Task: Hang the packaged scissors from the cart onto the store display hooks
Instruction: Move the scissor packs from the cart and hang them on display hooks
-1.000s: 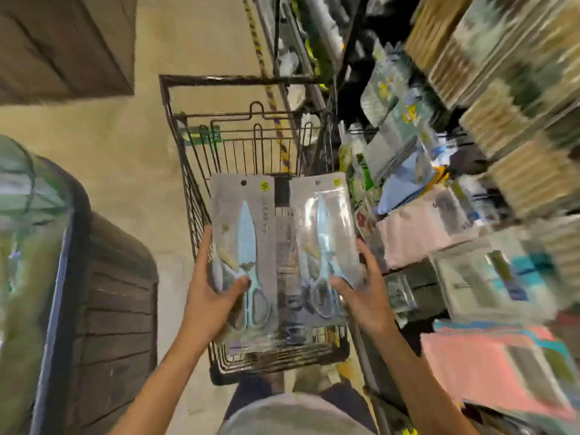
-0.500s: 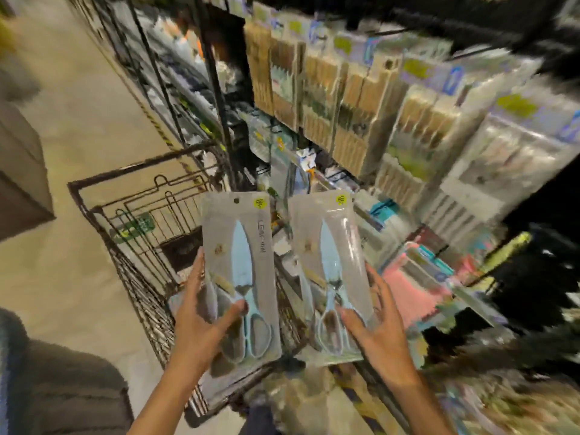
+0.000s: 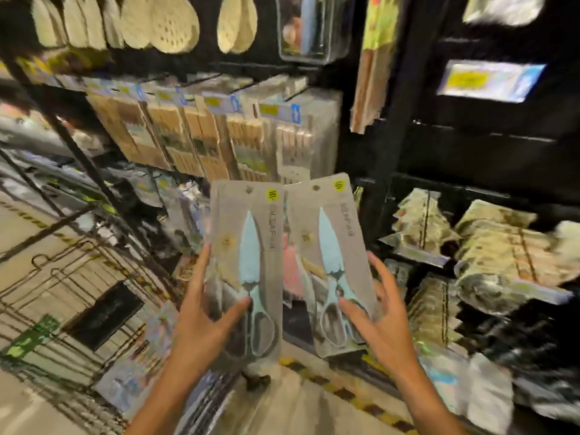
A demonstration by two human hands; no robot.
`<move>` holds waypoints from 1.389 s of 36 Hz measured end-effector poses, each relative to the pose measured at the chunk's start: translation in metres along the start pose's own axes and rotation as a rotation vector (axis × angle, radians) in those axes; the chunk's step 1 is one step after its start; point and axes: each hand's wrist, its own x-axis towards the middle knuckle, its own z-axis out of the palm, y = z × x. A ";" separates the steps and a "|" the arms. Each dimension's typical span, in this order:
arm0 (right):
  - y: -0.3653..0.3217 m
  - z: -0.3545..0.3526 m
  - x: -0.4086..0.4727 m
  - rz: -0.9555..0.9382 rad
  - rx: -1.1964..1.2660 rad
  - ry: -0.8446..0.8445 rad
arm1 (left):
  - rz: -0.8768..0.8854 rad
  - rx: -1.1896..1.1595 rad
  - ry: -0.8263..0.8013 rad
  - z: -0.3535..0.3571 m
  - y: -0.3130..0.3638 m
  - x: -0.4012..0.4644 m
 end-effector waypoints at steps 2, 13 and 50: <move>-0.007 -0.013 -0.018 -0.008 -0.006 0.073 | 0.041 -0.011 -0.054 0.010 0.005 -0.003; -0.048 -0.075 -0.141 0.028 -0.173 0.411 | 0.152 -0.108 -0.366 0.053 0.035 -0.054; -0.089 -0.402 -0.218 -0.130 -0.124 0.555 | 0.280 -0.203 -0.390 0.310 0.225 -0.183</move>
